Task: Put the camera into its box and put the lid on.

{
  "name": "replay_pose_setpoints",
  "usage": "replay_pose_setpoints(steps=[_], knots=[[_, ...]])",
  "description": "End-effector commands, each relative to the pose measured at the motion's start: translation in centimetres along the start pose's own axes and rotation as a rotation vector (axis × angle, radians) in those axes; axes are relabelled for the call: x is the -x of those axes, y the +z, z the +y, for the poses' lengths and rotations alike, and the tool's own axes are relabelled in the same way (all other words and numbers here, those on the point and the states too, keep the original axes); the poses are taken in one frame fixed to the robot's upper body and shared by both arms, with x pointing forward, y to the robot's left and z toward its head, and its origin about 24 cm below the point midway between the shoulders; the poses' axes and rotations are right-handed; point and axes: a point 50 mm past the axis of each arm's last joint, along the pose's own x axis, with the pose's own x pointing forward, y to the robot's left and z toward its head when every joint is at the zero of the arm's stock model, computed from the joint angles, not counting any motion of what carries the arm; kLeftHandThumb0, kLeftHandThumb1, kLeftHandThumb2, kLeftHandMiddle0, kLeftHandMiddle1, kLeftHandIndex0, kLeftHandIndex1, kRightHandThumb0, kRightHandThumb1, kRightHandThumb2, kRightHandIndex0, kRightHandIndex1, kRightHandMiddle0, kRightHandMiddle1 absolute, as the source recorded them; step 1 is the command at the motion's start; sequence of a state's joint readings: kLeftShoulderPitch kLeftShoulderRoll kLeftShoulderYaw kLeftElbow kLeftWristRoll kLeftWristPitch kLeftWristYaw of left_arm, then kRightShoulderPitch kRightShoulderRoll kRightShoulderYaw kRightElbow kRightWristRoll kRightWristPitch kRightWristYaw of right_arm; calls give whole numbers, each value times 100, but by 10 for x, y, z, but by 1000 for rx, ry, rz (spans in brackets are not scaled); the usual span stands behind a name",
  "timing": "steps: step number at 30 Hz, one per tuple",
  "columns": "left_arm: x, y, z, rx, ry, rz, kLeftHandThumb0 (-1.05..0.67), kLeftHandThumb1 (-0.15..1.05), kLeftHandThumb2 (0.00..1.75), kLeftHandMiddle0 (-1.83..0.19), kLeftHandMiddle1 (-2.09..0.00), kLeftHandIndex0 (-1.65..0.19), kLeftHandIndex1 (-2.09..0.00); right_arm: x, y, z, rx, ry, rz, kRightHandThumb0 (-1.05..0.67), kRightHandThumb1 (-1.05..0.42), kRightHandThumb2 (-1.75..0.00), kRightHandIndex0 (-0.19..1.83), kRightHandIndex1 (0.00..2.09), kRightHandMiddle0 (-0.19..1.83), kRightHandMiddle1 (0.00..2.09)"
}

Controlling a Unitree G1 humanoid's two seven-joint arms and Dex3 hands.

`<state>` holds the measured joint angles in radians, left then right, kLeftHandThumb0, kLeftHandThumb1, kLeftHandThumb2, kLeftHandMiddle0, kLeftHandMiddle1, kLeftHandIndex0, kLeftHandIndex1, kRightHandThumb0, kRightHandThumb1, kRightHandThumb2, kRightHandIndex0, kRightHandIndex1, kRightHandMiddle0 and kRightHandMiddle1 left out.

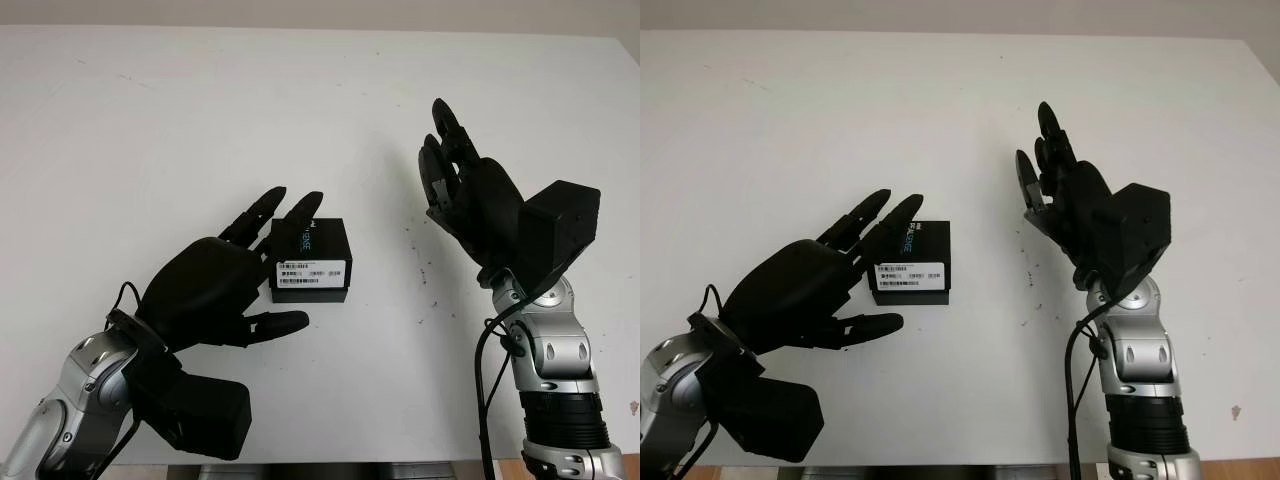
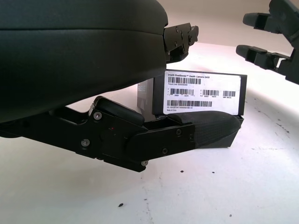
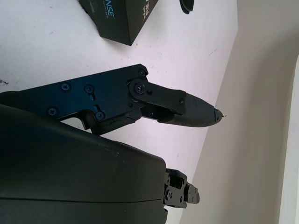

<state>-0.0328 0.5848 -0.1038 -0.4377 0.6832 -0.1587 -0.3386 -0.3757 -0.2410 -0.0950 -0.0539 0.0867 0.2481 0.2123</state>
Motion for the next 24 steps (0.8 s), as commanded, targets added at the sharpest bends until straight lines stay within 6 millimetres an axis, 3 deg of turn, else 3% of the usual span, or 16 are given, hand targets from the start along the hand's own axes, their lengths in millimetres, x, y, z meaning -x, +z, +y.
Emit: replay_pose_setpoints(steps=[1, 3, 7, 11, 15, 18, 20, 24], knots=[[4, 3, 3, -6, 8, -20, -72, 105, 64, 19, 0, 19, 0, -1, 7, -1, 11, 0, -22, -64, -105, -63, -12, 5, -11, 5], [6, 4, 6, -54, -19, -36, -72, 105, 65, 19, 0, 19, 0, -1, 8, -1, 13, 4, -24, -65, -105, -62, -12, 5, -11, 5], [11, 9, 14, -191, -255, -82, -80, 105, 74, 19, 0, 19, 0, -2, 10, -1, 17, 11, -28, -63, -105, -63, -13, 5, -12, 4], [14, 14, 23, -142, -377, -130, -83, 105, 67, 19, 0, 19, 0, -2, 9, -2, 19, 15, -24, -63, -105, -63, -14, 4, -13, 4], [4, 3, 67, 183, -163, -167, -80, 105, 47, 19, 0, 19, 0, -3, 10, -4, 34, 25, -30, -64, -105, -63, -14, 5, -13, 5], [-2, -4, 86, 325, -18, -190, -81, 105, 32, 17, -2, 19, 0, -3, 9, -4, 39, 26, -31, -63, -105, -64, -13, 5, -13, 5], [-8, -10, 103, 382, 71, -201, -78, 105, 18, 16, -4, 19, 0, -3, 9, -3, 35, 25, -31, -62, -105, -64, -13, 5, -12, 5], [-20, -19, 128, 355, 125, -180, -81, 105, 14, 15, -5, 15, -4, -3, 9, -3, 29, 23, -25, -65, -105, -63, -13, 5, -13, 5]])
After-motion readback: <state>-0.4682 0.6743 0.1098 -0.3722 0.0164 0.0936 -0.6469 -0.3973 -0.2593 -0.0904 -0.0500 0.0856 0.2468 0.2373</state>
